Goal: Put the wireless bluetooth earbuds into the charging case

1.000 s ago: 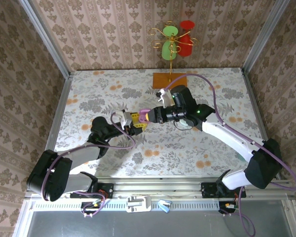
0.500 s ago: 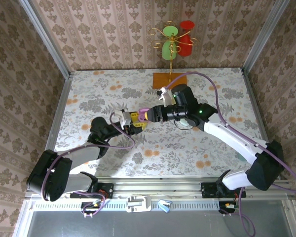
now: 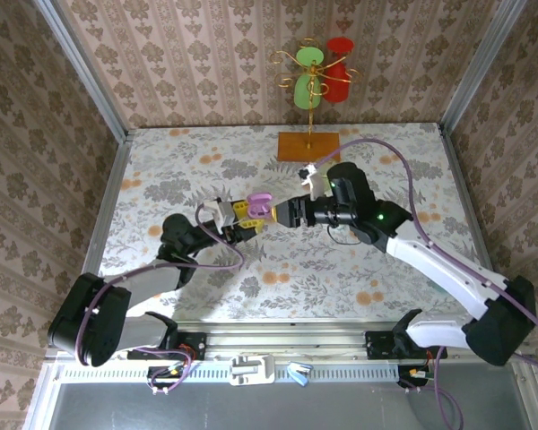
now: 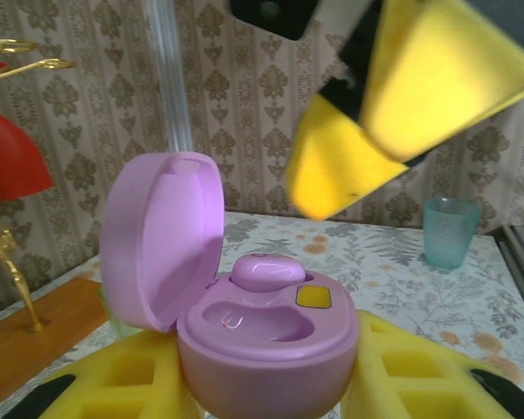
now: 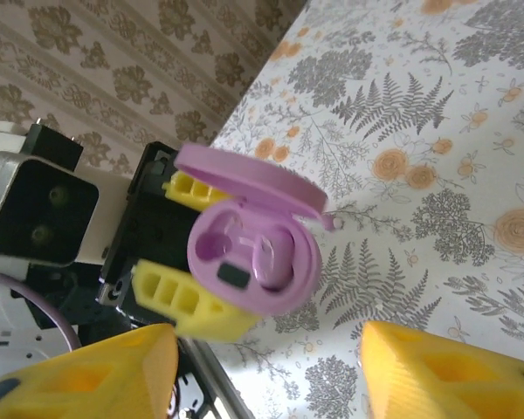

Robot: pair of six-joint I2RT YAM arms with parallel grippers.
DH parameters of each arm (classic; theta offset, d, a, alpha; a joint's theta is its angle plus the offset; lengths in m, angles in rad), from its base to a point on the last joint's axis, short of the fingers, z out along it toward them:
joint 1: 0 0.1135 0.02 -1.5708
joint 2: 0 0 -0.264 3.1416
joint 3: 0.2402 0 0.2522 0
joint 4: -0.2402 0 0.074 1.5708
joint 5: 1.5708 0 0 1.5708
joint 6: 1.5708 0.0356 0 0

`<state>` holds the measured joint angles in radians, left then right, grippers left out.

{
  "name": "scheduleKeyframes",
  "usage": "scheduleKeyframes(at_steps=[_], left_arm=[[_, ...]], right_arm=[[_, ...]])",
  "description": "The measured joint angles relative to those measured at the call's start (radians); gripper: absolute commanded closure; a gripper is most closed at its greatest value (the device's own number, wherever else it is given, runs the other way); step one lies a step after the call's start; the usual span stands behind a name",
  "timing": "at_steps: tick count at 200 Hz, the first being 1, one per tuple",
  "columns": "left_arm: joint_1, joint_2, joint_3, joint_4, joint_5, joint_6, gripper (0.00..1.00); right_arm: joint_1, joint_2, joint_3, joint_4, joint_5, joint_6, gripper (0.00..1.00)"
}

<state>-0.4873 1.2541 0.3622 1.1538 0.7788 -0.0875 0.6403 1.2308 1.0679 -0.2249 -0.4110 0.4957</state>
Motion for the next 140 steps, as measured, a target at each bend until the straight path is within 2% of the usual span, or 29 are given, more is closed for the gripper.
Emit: scheduleKeyframes(at_steps=[26, 59, 105, 140], left_arm=[[0.005, -0.049, -0.017, 0.002, -0.056, 0.001, 0.86], [0.005, -0.127, -0.028, 0.001, -0.101, 0.002, 0.86], [0.000, -0.255, -0.028, -0.071, -0.121, 0.021, 0.86], [-0.025, -0.325, -0.028, -0.129, -0.125, 0.030, 0.86]], right_arm=[[-0.006, -0.071, -0.090, 0.071, 0.033, 0.027, 0.37], [-0.012, -0.029, -0.153, 0.185, 0.068, 0.104, 0.38], [0.019, 0.267, -0.128, 0.296, 0.089, 0.179, 0.39], [0.082, 0.509, 0.016, 0.275, 0.113, 0.132, 0.48]])
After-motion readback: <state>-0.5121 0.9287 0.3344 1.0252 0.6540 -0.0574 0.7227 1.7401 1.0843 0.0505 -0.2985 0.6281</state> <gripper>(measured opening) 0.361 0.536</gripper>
